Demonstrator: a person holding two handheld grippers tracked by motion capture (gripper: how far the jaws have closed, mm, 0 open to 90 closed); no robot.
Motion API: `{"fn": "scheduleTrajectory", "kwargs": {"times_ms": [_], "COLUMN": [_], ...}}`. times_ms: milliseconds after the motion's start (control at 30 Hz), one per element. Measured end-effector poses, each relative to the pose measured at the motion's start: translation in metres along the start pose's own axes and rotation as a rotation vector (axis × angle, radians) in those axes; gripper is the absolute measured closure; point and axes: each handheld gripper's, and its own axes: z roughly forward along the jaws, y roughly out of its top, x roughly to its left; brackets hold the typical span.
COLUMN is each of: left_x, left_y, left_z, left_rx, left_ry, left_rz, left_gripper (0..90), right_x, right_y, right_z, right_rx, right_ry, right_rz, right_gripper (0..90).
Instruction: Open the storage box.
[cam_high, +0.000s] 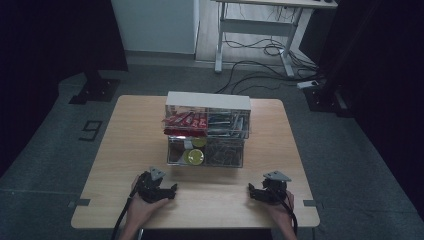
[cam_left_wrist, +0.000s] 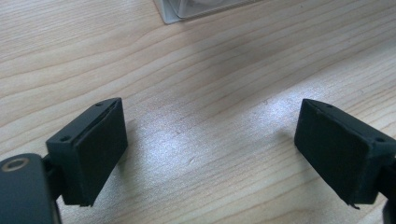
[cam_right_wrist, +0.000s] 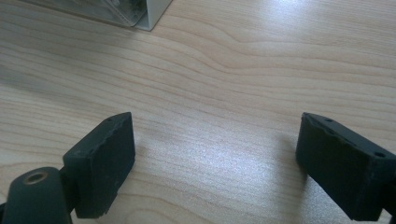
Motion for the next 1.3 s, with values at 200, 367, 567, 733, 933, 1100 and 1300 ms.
{"fn": "scheduleTrajectory", "kwargs": {"times_ms": [200, 367, 567, 733, 933, 1100, 1300], "left_x": [0.000, -0.002, 0.000, -0.001, -0.002, -0.002, 0.000], "left_y": [-0.001, -0.002, -0.004, -0.005, -0.006, -0.004, -0.001], "left_z": [-0.002, -0.003, -0.005, -0.006, -0.009, -0.018, -0.028], "left_rx": [-0.011, -0.009, -0.029, -0.033, -0.041, -0.065, -0.095], "left_ry": [0.016, 0.012, 0.023, 0.034, 0.045, 0.055, 0.052], "left_rz": [-0.010, -0.007, -0.036, -0.039, -0.035, -0.054, -0.082], "left_gripper": [15.1, 17.3, 23.1, 27.2, 33.5, 42.7, 56.5], "right_x": [-0.001, 0.000, 0.000, 0.000, -0.001, -0.003, -0.004], "right_y": [0.000, 0.000, 0.000, 0.000, 0.000, 0.000, 0.000], "right_z": [0.000, 0.000, 0.000, 0.000, 0.000, 0.000, 0.000], "right_rx": [-0.003, -0.005, -0.005, -0.005, -0.008, -0.009, -0.011], "right_ry": [-0.003, 0.002, 0.002, 0.002, 0.008, 0.012, 0.010], "right_rz": [0.003, -0.002, -0.002, -0.001, -0.007, -0.010, -0.010], "right_gripper": [13.1, 14.4, 14.4, 14.4, 14.9, 15.6, 16.3]}}
